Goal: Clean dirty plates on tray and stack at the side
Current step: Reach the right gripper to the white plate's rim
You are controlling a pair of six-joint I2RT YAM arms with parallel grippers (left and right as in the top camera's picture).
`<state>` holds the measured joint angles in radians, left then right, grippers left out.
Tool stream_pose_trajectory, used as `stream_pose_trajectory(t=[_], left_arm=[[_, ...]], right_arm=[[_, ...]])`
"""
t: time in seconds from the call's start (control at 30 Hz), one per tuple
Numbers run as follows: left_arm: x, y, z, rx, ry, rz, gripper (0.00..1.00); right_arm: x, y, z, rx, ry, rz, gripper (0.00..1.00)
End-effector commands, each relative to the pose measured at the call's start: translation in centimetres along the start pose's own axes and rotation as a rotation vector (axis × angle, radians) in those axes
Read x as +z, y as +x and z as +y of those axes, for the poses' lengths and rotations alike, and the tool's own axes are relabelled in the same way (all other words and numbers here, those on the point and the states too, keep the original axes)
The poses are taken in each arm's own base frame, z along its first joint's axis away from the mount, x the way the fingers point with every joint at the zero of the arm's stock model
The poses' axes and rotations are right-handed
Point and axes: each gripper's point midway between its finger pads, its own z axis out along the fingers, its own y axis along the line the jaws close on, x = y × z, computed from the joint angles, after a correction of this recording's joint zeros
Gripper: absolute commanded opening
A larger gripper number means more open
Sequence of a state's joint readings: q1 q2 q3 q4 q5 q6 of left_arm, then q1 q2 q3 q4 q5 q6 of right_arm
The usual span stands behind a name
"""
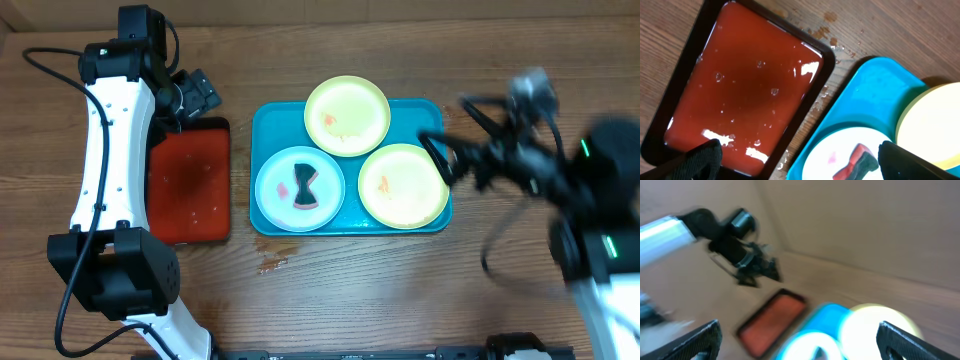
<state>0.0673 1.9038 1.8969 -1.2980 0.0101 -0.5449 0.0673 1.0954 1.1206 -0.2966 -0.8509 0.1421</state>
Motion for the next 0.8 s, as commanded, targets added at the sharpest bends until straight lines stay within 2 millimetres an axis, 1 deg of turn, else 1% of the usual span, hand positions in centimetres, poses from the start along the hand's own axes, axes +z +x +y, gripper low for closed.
stream_pose_trajectory(t=[0.0,0.03,0.07,0.1,0.13,0.17,0.2,0.27,0.37,0.5,0.63,0.73,0.77], left_arm=[[-0.4,0.3,0.3,0.008,-0.010,-0.001,1.00],[-0.4,0.3,0.3,0.008,-0.010,-0.001,1.00],[-0.4,0.3,0.3,0.008,-0.010,0.000,1.00],[-0.4,0.3,0.3,0.008,-0.010,-0.001,1.00],[-0.4,0.3,0.3,0.008,-0.010,-0.001,1.00],[-0.4,0.3,0.3,0.008,-0.010,-0.001,1.00],[-0.4,0.3,0.3,0.008,-0.010,-0.001,1.00],[-0.4,0.3,0.3,0.008,-0.010,-0.001,1.00],[-0.4,0.3,0.3,0.008,-0.010,-0.001,1.00],[-0.4,0.6,0.2,0.010,-0.002,0.012,1.00],[-0.5,1.4,-0.5,0.066,0.040,0.052,1.00],[-0.5,1.6,-0.8,0.108,0.057,0.062,1.00],[-0.5,1.8,-1.0,0.131,0.069,0.067,1.00]], right_arm=[[3.3,1.9,2.5,0.226,-0.321,0.127,0.98],[4.6,2.5,1.7,0.267,-0.303,0.146,0.92],[6.5,3.6,0.1,0.333,-0.231,0.173,0.75],[8.0,4.9,-1.6,0.403,-0.143,0.199,0.59],[9.5,6.3,-3.1,0.448,-0.055,0.231,0.57],[10.6,7.8,-4.1,0.464,0.012,0.265,0.60],[11.7,9.7,-5.4,0.489,0.104,0.314,0.64],[13.2,13.2,-7.1,0.505,0.248,0.420,0.64],[14.8,17.5,-8.3,0.511,0.373,0.567,0.63],[16.5,22.3,-9.8,0.467,0.460,0.676,0.61],[17.0,25.7,-10.7,0.453,0.486,0.753,0.54],[17.0,26.7,-11.0,0.458,0.493,0.778,0.53],[16.8,26.9,-11.0,0.451,0.491,0.790,0.51]])
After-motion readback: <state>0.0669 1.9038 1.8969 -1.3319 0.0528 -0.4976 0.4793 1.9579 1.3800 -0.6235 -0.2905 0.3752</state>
